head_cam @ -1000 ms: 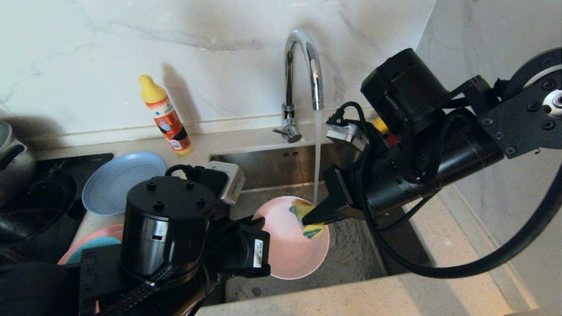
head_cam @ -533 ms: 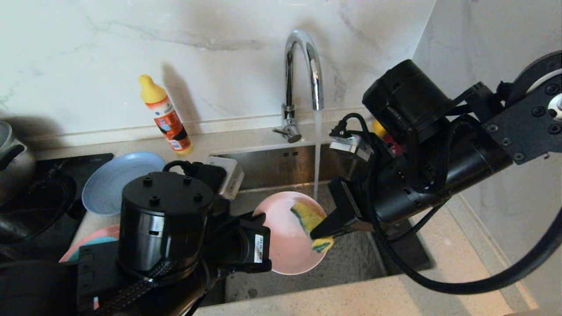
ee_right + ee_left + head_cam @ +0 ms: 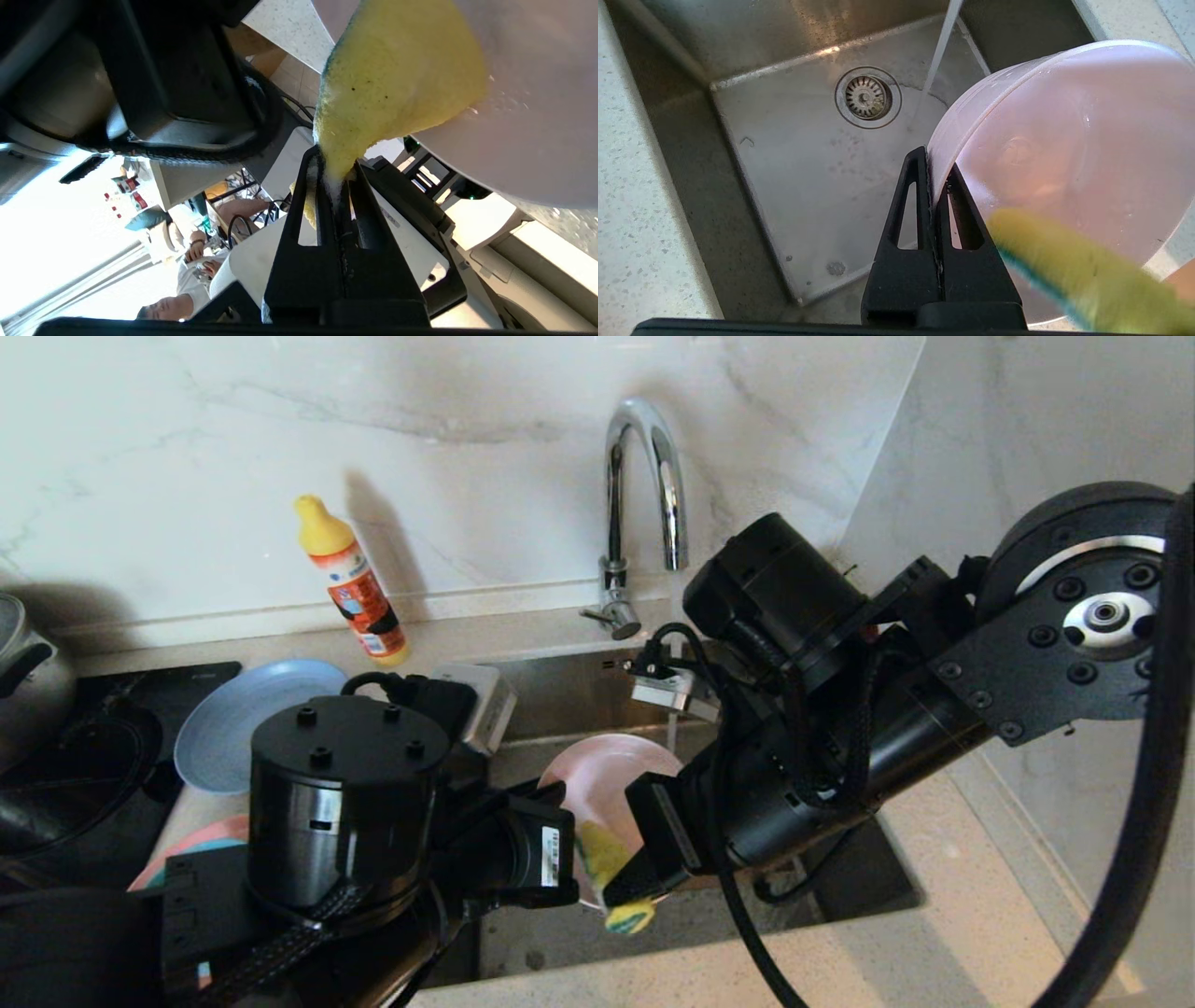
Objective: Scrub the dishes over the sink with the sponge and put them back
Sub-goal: Wipe the bowl
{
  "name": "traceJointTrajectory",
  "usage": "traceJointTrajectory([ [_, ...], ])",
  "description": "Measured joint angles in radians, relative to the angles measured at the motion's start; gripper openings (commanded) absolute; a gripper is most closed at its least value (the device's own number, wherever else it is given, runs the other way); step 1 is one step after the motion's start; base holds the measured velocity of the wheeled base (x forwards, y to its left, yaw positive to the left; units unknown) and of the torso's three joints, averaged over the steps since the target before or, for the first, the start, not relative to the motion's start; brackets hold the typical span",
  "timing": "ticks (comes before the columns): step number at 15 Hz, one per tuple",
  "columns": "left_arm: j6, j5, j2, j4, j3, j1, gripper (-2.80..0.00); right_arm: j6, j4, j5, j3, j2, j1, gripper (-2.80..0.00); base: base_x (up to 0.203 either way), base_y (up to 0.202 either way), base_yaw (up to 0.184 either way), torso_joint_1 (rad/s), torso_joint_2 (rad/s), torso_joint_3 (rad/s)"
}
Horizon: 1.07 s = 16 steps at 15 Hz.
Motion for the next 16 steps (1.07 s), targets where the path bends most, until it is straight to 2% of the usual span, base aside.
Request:
traceJointTrajectory([
  [5, -0.001, 0.0, -0.001, 0.001, 0.002, 0.0, -2.8, 0.0, 0.002, -0.002, -0.075, 0.028, -0.005, -2.8, 0.0, 0.0, 0.0, 0.0, 0.0, 0.0],
  [16, -0.003, 0.0, 0.001, 0.001, 0.001, 0.0, -2.8, 0.001, 0.02, -0.003, -0.085, -0.053, -0.144, -2.8, 0.0, 0.0, 0.0, 0.0, 0.0, 0.0],
])
